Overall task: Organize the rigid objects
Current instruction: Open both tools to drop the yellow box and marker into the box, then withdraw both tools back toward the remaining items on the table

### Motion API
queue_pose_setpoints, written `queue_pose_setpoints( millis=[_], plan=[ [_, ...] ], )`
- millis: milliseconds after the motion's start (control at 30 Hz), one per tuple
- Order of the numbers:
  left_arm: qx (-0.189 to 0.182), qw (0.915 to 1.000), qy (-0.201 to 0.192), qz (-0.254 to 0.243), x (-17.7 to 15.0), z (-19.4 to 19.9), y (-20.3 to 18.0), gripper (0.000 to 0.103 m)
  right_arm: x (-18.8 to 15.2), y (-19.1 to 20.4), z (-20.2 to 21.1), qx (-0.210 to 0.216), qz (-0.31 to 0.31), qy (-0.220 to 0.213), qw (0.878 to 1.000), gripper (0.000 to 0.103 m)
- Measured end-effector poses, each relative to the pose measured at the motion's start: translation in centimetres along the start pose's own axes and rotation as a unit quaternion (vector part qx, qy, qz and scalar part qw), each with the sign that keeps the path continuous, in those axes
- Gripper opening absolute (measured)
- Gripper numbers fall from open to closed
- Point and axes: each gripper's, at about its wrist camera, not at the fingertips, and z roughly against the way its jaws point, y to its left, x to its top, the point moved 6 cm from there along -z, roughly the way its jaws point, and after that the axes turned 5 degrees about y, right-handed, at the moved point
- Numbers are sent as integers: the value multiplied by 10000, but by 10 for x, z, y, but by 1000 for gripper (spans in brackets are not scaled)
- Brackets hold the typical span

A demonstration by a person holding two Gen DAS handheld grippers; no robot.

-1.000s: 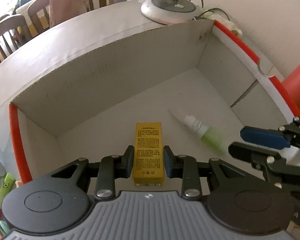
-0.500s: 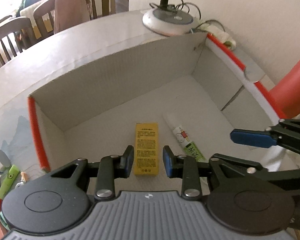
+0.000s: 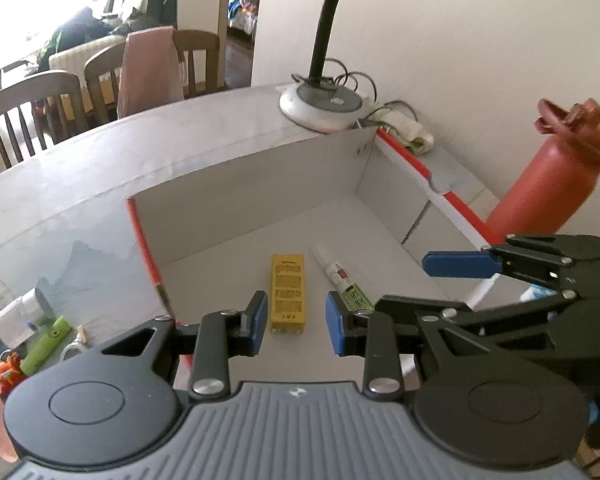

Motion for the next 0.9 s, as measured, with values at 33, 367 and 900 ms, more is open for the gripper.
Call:
queue_pose_setpoints(
  millis=[33, 367, 900],
  plan=[
    [-20, 10000, -42, 8, -3, 5, 1, 30, 0, 5, 3, -11, 4, -42, 10000, 61],
    [-208, 9983, -502, 208, -37, 65, 33, 53, -7, 61, 31, -40, -65, -411, 9991, 69],
    [-113, 9952, -923, 295, -97, 146, 112, 77, -24, 156, 34, 40, -31, -571, 9984, 86]
  ],
)
